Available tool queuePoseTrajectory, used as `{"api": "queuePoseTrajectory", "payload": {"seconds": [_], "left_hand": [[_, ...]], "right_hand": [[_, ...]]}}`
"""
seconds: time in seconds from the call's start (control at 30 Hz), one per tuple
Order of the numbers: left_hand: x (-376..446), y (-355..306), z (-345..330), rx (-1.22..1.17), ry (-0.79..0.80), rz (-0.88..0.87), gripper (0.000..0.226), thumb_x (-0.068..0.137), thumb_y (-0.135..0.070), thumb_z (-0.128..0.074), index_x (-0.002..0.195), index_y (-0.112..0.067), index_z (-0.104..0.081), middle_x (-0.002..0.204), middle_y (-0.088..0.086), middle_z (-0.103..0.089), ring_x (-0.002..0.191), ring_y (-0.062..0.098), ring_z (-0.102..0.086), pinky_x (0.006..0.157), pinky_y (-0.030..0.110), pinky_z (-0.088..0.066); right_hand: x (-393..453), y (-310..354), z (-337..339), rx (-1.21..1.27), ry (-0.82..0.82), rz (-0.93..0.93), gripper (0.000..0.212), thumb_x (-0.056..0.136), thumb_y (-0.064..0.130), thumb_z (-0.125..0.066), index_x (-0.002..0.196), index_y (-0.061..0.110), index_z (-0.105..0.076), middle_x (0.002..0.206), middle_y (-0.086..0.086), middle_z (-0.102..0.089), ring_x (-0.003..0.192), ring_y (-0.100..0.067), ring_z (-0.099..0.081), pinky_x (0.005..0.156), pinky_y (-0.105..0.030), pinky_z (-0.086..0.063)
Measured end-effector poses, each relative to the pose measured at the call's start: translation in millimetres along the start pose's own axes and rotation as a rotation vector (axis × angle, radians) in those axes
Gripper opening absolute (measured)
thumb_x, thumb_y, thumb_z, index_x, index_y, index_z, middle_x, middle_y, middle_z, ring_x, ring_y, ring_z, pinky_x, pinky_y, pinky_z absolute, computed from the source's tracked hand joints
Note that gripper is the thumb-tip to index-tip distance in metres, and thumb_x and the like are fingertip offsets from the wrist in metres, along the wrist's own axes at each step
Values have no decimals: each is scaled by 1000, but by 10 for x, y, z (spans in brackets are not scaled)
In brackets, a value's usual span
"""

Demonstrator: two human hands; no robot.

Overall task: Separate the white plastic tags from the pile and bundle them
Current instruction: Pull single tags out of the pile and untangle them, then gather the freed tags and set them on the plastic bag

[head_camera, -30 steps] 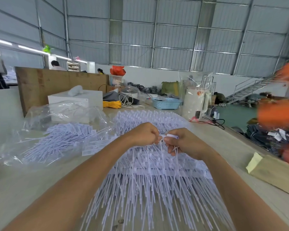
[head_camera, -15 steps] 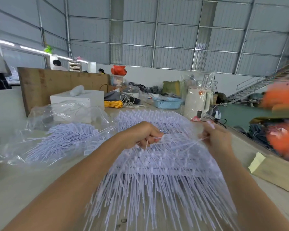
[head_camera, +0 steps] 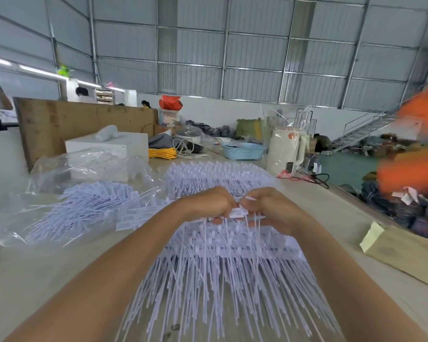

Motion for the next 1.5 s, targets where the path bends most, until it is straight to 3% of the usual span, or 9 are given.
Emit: {"api": "queuePoseTrajectory", "payload": {"seconds": [0.23,0.37,0.53,0.73,0.83,1.0,1.23,1.37,1.5], "left_hand": [[-23,103,114,18,-68,-16,14,89,-10,-59,102,-11,-56,93,9,-65,56,11,-59,65,27,-44],[-13,105,140,78,-72,-25,17,90,-21,-61,75,-14,-67,61,-5,-67,60,8,-60,67,26,-44],[-13,151,214,128,-148,51,30,87,-25,-64,62,-8,-66,57,3,-60,59,16,-52,64,27,-41],[-30,103,220,51,-236,-21,32,91,-15,-59,60,-9,-63,50,1,-50,49,12,-45,55,23,-34],[-14,121,247,-99,-256,19,23,89,-13,-62,74,4,-67,53,6,-50,49,15,-44,58,25,-33],[5,144,226,-284,-203,68,36,88,-9,-62,55,-9,-47,50,4,-39,40,12,-30,51,25,-19],[-47,13,264,-302,-130,-23,48,88,-7,-60,45,-12,-39,47,2,-30,40,13,-21,52,27,-16],[-172,169,420,-255,-141,-23,49,90,-3,-57,47,-11,-34,39,-4,-31,36,11,-22,44,17,-25],[-115,242,545,-116,-263,1,45,89,-10,-60,47,-8,-45,40,2,-41,36,12,-35,49,20,-33]], "right_hand": [[-18,90,-10,-15,-92,155,11,89,3,-60,80,7,-57,74,-10,-60,57,-18,-59,60,-26,-51],[-5,123,27,-106,-107,234,5,89,3,-60,85,2,-59,72,-10,-60,57,-16,-57,61,-27,-49],[18,133,-16,-240,-58,280,11,90,7,-60,85,2,-68,63,5,-59,56,-6,-53,59,-18,-44],[-15,221,-107,-554,36,340,20,86,12,-67,83,-8,-65,71,-7,-52,65,-16,-45,57,-18,-33],[-54,311,-83,-662,-79,440,10,84,12,-69,76,10,-64,67,0,-55,67,-18,-49,58,-17,-34],[-158,402,-88,-888,-281,640,9,86,15,-66,90,8,-70,89,-5,-68,87,-27,-59,74,-37,-46],[-161,438,128,-696,-430,670,8,85,9,-67,89,3,-70,87,-6,-66,76,-26,-61,70,-35,-46],[-212,-165,1283,-15,-765,210,26,88,13,-63,113,4,-65,85,-6,-61,64,-16,-53,60,-28,-48],[-298,-234,1581,250,-770,213,18,89,9,-61,106,3,-64,72,-6,-55,54,-13,-50,50,-20,-45]]}}
Point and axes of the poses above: each hand's wrist, its own x-axis towards the middle knuckle, its own z-axis out of the back of the hand, y = z × x, the point moved 8 cm from there along x, towards the middle knuckle
